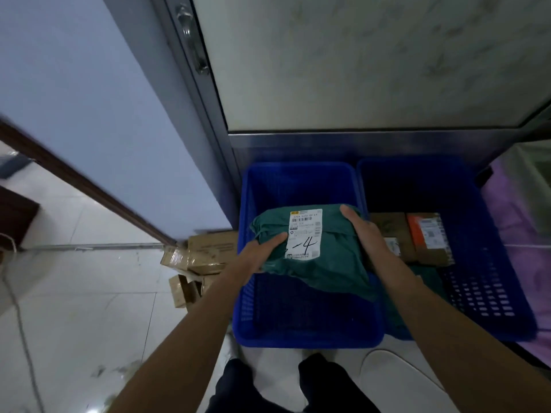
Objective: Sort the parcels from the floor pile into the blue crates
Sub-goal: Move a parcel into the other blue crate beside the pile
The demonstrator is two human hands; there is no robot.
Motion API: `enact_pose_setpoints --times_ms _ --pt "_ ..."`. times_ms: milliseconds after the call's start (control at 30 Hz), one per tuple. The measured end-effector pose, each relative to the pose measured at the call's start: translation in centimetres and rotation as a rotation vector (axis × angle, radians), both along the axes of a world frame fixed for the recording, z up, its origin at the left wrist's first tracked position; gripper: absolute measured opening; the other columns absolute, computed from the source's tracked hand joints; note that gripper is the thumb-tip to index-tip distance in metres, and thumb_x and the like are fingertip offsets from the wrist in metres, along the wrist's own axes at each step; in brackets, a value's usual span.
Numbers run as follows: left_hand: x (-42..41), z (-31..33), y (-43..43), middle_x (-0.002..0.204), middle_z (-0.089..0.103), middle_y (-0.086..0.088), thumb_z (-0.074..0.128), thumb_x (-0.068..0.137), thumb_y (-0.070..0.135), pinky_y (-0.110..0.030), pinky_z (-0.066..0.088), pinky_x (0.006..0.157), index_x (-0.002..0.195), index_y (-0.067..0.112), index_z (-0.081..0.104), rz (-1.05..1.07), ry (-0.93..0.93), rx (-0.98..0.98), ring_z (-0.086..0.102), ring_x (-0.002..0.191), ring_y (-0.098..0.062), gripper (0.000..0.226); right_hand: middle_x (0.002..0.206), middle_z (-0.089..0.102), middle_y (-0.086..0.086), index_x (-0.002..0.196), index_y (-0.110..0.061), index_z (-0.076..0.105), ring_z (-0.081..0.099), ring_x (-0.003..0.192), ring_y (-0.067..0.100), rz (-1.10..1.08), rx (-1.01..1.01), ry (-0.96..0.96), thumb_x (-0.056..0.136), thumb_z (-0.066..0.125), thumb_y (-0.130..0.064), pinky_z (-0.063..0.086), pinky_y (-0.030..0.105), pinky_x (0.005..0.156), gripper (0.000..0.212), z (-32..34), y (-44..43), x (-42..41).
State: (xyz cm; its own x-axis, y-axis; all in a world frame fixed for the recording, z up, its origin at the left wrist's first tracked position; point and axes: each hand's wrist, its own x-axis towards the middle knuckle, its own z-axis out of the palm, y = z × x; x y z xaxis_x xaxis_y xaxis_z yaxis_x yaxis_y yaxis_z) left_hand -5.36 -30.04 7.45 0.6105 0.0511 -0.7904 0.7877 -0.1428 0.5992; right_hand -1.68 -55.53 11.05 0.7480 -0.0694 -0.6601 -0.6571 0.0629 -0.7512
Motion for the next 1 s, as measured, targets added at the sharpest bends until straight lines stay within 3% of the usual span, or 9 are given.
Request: enact_pose_setpoints --times_ms 67,200,367,467,567,700,800,900,1000 --pt "-0.9 -1.6 -0.8 0.117 0.071 -0.004 0.073 0.045 0.084 -0.036 0.057 0.088 0.128 0.016 0.061 0.031 0.047 0.033 0.069 0.102 -0.022 0.108 0.115 0.066 0.006 0.105 -0.016 0.062 0.064 0.098 0.022 0.015 -0.027 0.029 0.083 0.075 -0.056 0.048 0.031 0.086 0.047 -1.5 0.0 0.0" --pt "-2.7 -4.8 -1.0 0.116 0.072 -0.005 0.073 0.051 0.083 -0.04 0.055 0.097 0.126 0.013 0.065 0.044 0.072 0.057 0.071 0.101 -0.024 0.103 0.131 0.059 0.009 0.144 -0.007 0.05 0.055 0.081 0.014 0.132 -0.102 0.12 0.09 0.058 -0.067 0.042 0.029 0.084 0.08 -4.9 0.5 -0.4" --pt "-3.6 -10.4 -0.2 0.114 0.072 0.002 0.071 0.076 0.071 -0.044 0.054 0.099 0.127 0.026 0.064 -0.029 0.036 0.054 0.069 0.103 -0.021 0.068 0.145 0.054 0.011 0.152 -0.01 0.043 0.058 0.116 0.026 0.33 -0.27 0.266 0.079 0.043 -0.088 0.047 0.038 0.103 0.107 -11.4 0.9 -1.6" --pt "-4.5 -18.5 1.0 0.123 0.067 0.004 0.067 0.048 0.094 -0.047 0.054 0.098 0.137 0.024 0.053 -0.081 0.043 0.129 0.065 0.11 -0.022 0.114 0.136 0.058 0.009 0.144 -0.015 0.051 0.059 0.114 0.025 0.402 -0.255 0.333 0.094 0.055 -0.061 0.048 0.035 0.099 0.068 -15.6 1.4 -2.8" --pt "-5.5 -24.1 1.4 0.147 0.05 0.0 0.062 0.041 0.099 -0.047 0.049 0.105 0.152 0.018 0.031 -0.222 0.101 0.234 0.053 0.129 -0.026 0.141 0.104 0.064 0.004 0.097 -0.023 0.062 0.061 0.087 0.015 0.466 -0.194 0.365 0.101 0.059 -0.027 0.051 0.028 0.075 0.006 -19.4 1.8 -4.4" --pt "-6.6 -26.3 1.3 0.147 0.044 -0.003 0.072 0.06 0.079 -0.045 0.042 0.112 0.153 0.01 0.023 -0.315 0.157 0.295 0.045 0.137 -0.031 0.126 0.104 0.072 0.007 0.101 -0.021 0.067 0.068 0.091 0.016 0.546 -0.208 0.352 0.089 0.069 -0.016 0.058 0.028 0.079 0.012 -25.4 2.5 -6.9" --pt "-7.3 -29.6 1.6 0.141 0.054 0.002 0.078 0.057 0.07 -0.045 0.044 0.111 0.147 0.02 0.037 -0.358 0.144 0.253 0.051 0.132 -0.026 0.111 0.112 0.067 0.006 0.129 -0.014 0.051 0.066 0.098 0.02 0.577 -0.277 0.397 0.073 0.073 -0.028 0.059 0.039 0.086 0.062 -29.9 2.5 -8.6" --pt "-8.0 -32.5 1.4 0.132 0.061 0.001 0.085 0.065 0.054 -0.04 0.05 0.104 0.139 0.017 0.052 -0.387 0.211 0.328 0.058 0.119 -0.025 0.089 0.108 0.058 0.001 0.141 -0.015 0.03 0.059 0.097 0.018 0.602 -0.349 0.43 0.088 0.066 -0.015 0.051 0.03 0.075 0.064 -32.0 3.2 -9.7" --pt "-8.4 -32.1 0.6 0.131 0.062 -0.006 0.085 0.064 0.049 -0.035 0.051 0.1 0.136 0.011 0.05 -0.377 0.299 0.377 0.06 0.116 -0.026 0.088 0.106 0.058 0.0 0.144 -0.016 0.026 0.06 0.096 0.018 0.661 -0.42 0.421 0.089 0.067 -0.014 0.05 0.032 0.082 0.069 -33.8 3.6 -10.8"
